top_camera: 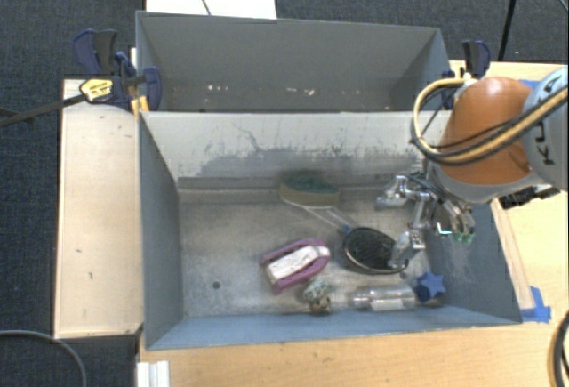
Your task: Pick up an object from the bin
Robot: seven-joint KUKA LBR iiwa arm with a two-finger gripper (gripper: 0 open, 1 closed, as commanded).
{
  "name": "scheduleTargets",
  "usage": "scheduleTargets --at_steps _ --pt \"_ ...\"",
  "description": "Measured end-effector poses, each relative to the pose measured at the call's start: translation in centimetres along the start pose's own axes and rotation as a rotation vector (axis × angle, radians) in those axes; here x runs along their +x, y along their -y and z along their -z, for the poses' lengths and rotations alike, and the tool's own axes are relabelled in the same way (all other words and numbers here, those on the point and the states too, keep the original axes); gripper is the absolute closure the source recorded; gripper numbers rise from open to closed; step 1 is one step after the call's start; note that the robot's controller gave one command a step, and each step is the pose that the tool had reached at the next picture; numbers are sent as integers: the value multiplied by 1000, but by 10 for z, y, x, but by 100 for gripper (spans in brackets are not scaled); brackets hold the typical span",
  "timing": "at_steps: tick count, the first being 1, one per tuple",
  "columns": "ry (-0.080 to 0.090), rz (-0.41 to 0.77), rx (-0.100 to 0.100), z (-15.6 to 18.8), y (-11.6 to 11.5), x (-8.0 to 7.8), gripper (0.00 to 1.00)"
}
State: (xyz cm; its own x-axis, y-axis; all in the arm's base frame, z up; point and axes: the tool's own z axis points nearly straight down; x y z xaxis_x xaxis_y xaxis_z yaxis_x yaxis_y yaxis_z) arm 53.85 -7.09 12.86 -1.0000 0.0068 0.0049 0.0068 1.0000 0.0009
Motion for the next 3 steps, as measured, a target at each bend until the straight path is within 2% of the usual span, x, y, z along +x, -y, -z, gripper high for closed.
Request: scheduleTargets --at_steps 1,2,3 --pt "12 76 2 -57 -56 12 0" --pt "20 76 2 -54 -54 9 100" --pt "15 154 2 102 -57 9 100"
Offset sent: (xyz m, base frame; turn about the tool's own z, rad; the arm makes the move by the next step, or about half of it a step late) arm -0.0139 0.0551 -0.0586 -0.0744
